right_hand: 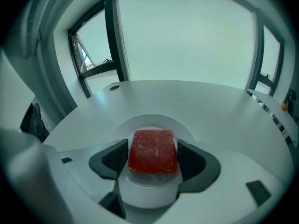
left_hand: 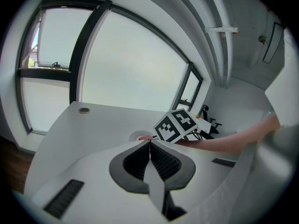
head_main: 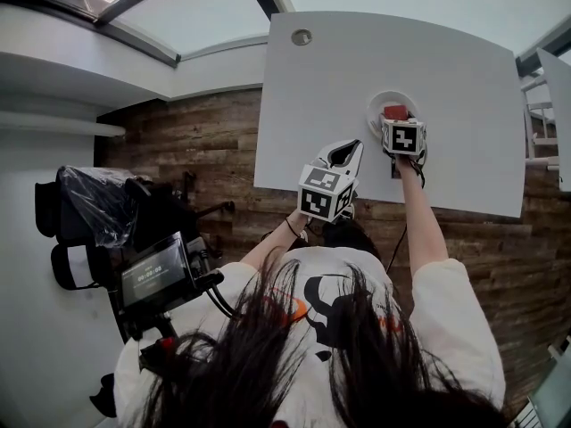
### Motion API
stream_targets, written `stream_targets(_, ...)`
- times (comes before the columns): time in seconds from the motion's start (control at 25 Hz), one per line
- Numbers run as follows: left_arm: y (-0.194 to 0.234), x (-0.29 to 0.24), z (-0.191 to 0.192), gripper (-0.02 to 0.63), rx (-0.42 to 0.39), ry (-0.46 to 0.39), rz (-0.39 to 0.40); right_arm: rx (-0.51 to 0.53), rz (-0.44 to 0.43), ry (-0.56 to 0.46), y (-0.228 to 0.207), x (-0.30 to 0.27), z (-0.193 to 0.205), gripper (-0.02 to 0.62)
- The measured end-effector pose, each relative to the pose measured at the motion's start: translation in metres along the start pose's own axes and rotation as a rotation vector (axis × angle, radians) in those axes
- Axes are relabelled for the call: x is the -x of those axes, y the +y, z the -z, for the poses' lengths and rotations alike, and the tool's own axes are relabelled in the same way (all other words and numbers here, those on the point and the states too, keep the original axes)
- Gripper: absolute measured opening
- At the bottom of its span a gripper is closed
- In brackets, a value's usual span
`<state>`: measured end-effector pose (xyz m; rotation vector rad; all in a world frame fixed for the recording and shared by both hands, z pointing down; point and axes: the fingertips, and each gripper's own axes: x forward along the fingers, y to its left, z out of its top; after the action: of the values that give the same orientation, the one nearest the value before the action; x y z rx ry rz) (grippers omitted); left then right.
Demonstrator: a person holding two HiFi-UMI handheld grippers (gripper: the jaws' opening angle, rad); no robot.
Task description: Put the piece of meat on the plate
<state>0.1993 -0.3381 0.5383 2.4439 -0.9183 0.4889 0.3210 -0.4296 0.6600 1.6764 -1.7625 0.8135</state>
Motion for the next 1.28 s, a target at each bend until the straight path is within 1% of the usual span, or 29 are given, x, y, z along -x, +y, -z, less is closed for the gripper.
stream_targets(0.36, 0.002, -0.001, 0.002, 0.009, 0.001, 0.004, -0.004, -0.022, -0.001, 0.022, -0.007, -0.004, 0.001, 0.316)
stream_targets(0.68, 0.003, -0.001, 0.002, 0.009, 0.001, 0.004, -0.008, -0.075, 0.015, -0.052, -0.016, 0.010, -0.010, 0.316)
stream_targets(0.8, 0.003, -0.001, 0.001, 0.009, 0.000, 0.000, -0.008, -0.117, 0.015, -0.106, -0.020, 0.020, -0.018, 0.316)
stream_targets(0.88, 0.003, -0.001, -0.002, 0.009, 0.000, -0.005, -0.007, -0.153, -0.008, -0.138, -0.021, 0.024, -0.021, 0.316)
stream_targets(0.96, 0.002, -0.002, -0.003, 0.009, -0.001, -0.004, -0.008, -0.202, -0.034, -0.165, -0.023, 0.031, -0.024, 0.316)
stream_targets(1.12, 0.001, -0.003, -0.002, 0.009, -0.002, 0.003, -0.015, -0.316, -0.054, -0.226, -0.031, 0.048, -0.033, 0.314)
stream_targets(1.28, -0.001, -0.002, 0.000, 0.009, -0.006, 0.009, -0.013, -0.365, -0.098, -0.254, -0.024, 0.064, -0.038, 0.314)
